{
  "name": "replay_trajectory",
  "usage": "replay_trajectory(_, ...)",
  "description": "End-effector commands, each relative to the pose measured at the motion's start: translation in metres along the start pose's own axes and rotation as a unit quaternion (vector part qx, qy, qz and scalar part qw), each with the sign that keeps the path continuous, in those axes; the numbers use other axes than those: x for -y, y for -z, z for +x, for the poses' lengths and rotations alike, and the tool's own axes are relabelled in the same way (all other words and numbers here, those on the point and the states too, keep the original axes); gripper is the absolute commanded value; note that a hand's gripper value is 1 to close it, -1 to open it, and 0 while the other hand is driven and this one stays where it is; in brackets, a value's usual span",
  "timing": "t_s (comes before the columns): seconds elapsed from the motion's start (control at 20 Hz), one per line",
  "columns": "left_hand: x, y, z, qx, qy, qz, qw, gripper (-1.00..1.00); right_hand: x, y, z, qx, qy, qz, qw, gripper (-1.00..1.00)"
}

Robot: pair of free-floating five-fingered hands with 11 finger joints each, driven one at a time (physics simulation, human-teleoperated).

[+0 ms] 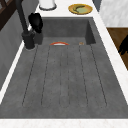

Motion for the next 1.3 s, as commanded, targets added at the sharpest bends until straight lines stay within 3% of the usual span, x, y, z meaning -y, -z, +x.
replay_trajectory(0.0,0.0,0.0,0.0,0.0,0.0,0.0,1.0,0.0,0.016,0.025,-0.015,0.0,0.007,0.018,0.9998,-1.0)
replay_trajectory(0.2,0.0,0.0,0.0,0.0,0.0,0.0,1.0,0.0,0.026,0.049,-0.026,0.002,0.012,0.041,0.9991,-1.0)
replay_trajectory(0.3,0.0,0.0,0.0,0.0,0.0,0.0,1.0,0.0,0.031,0.055,-0.032,0.007,0.017,0.069,0.9975,-1.0)
replay_trajectory(0.45,0.0,0.0,0.0,0.0,0.0,0.0,1.0,0.0,0.019,0.056,-0.04,0.022,0.007,0.101,0.9946,-1.0)
replay_trajectory(0.55,0.0,0.0,0.0,0.0,0.0,0.0,1.0,0.0,0.018,0.062,-0.047,0.023,0.01,0.104,0.9943,-1.0)
replay_trajectory(0.8,0.0,0.0,0.0,0.0,0.0,0.0,1.0,0.0,0.02,0.057,-0.064,0.042,0.029,0.159,0.986,-1.0)
replay_trajectory(1.0,0.0,0.0,0.0,0.0,0.0,0.0,1.0,0.0,0.019,0.051,-0.079,0.06,0.048,0.204,0.9758,-1.0)
replay_trajectory(1.25,0.0,0.0,0.0,0.0,0.0,0.0,1.0,0.0,0.012,0.051,-0.096,0.075,0.071,0.23,0.9677,-1.0)
